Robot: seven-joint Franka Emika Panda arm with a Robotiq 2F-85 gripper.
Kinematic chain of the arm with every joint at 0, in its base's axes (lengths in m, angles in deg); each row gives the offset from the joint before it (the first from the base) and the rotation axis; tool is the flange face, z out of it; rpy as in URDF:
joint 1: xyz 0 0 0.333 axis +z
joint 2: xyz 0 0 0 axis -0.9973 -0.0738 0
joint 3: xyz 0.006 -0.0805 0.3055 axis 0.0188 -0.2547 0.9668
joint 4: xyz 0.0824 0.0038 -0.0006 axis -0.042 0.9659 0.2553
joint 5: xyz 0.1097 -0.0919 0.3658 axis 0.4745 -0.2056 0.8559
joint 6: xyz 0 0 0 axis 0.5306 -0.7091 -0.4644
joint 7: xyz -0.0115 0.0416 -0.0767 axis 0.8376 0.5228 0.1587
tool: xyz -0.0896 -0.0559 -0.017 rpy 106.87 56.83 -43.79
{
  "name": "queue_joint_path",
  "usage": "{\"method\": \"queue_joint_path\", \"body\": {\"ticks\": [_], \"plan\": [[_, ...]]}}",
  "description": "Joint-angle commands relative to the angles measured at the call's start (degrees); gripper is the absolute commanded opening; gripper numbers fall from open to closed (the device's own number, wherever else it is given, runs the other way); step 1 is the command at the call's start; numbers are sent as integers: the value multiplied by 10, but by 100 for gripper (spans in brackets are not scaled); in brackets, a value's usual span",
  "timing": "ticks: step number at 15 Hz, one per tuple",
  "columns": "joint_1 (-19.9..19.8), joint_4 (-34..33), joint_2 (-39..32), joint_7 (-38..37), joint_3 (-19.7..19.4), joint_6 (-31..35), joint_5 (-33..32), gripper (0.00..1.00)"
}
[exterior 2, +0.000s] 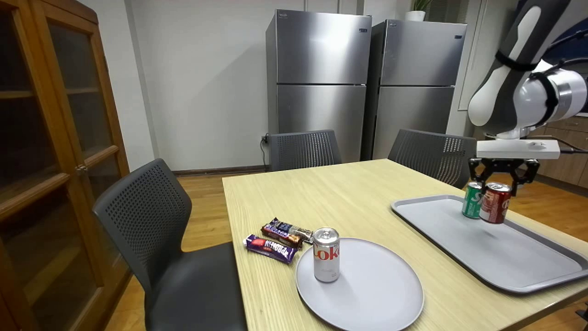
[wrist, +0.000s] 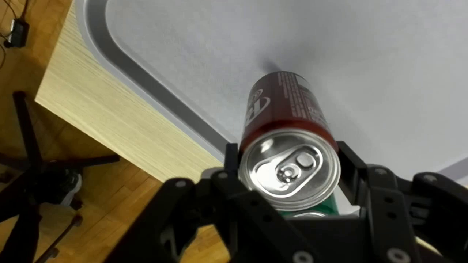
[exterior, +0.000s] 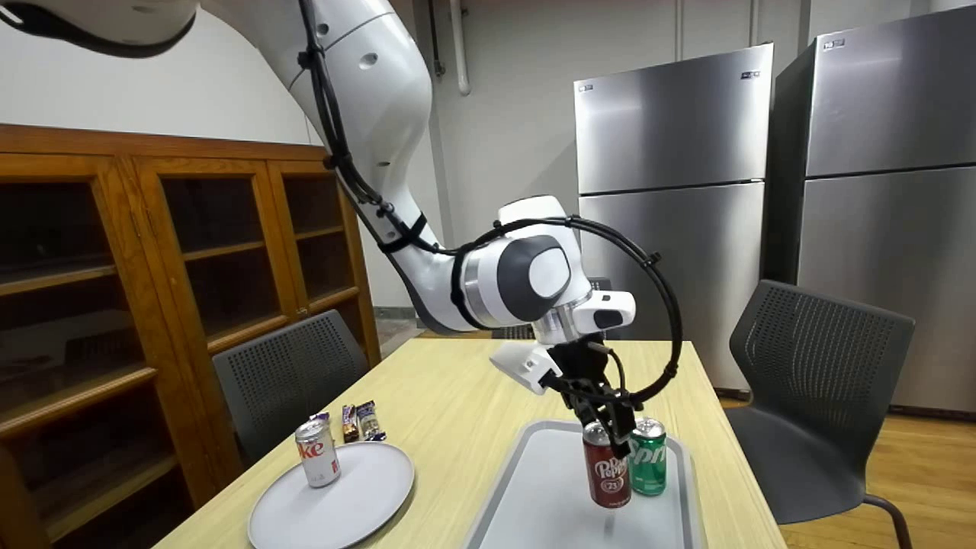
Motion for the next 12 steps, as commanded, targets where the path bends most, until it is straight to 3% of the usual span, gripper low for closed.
{"method": "queue_joint_path", "body": {"ticks": [1,7,12], "plan": [[30,43,67,-4,-8,6,-42,39],[66,76,122,-19,11,5,-102,39],[100,98,155,-75,43,-9,-156,39]]}}
